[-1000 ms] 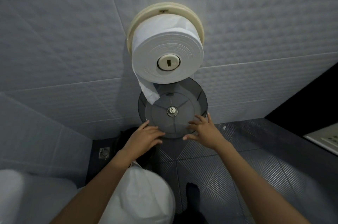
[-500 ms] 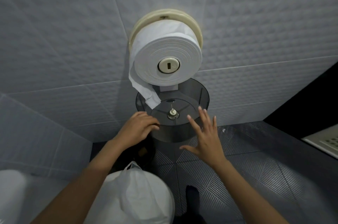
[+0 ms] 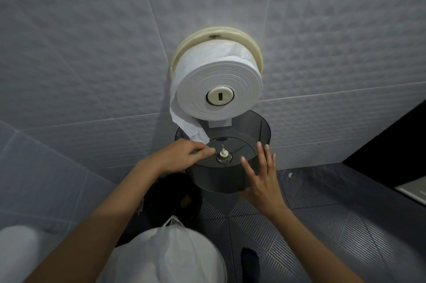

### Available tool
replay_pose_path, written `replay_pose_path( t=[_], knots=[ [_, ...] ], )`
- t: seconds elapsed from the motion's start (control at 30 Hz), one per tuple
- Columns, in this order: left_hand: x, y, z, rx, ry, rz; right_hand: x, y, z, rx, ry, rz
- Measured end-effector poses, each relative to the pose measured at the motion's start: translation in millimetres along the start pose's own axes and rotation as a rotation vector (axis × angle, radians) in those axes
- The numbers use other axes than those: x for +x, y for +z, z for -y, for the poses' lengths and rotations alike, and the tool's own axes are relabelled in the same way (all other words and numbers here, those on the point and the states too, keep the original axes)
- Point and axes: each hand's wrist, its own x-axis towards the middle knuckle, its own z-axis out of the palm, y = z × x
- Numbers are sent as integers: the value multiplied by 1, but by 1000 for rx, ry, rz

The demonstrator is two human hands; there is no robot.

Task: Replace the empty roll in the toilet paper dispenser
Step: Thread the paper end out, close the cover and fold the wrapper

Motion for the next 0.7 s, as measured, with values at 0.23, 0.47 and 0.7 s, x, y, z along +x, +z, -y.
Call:
replay_pose_path(
  t=[0.23,0.47,0.7],
  knots=[
    [81,2,12,752,9,355,0,1,-2,6,-19,-9],
    [115,8,41,1098,-192,476,0,4,-3,8,-56,-34],
    [118,13,60,1209,-222,336,1,1,-3,41,-45,-15]
  ],
)
